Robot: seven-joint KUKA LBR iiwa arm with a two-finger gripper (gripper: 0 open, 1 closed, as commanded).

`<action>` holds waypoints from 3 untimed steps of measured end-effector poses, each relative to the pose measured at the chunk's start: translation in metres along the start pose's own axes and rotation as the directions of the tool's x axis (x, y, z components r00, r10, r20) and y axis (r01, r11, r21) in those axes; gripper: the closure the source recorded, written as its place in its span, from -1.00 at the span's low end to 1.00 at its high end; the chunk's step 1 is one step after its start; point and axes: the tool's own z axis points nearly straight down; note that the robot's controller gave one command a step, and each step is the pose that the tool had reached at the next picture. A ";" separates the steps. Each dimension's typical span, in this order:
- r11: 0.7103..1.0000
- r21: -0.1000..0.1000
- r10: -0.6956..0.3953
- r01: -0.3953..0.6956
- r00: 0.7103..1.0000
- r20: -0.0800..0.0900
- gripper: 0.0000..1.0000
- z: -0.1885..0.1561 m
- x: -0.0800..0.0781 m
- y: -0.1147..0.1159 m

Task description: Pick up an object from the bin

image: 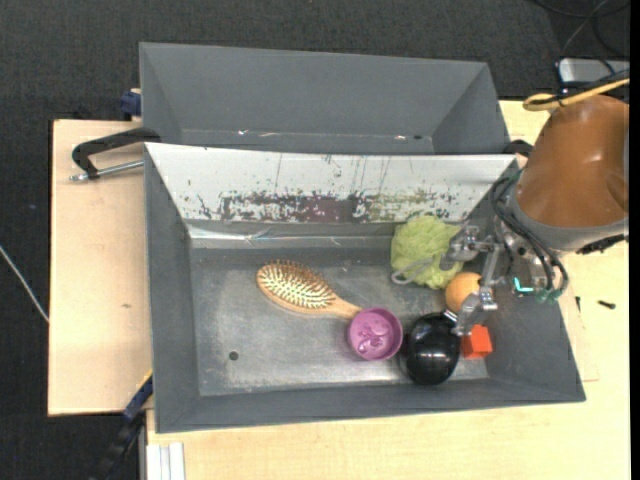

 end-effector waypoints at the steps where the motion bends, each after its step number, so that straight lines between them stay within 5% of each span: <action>1: 1.000 0.001 -0.001 0.001 1.000 0.005 -1.00 -0.003 -0.001 0.000; 2: 1.000 0.000 -0.029 0.029 1.000 0.006 -1.00 0.029 0.019 0.077; 3: 1.000 -0.002 -0.021 0.021 1.000 0.004 -1.00 0.037 0.023 0.112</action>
Offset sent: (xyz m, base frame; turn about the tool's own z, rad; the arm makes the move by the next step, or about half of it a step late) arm -0.0245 0.0985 -0.0383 -0.0418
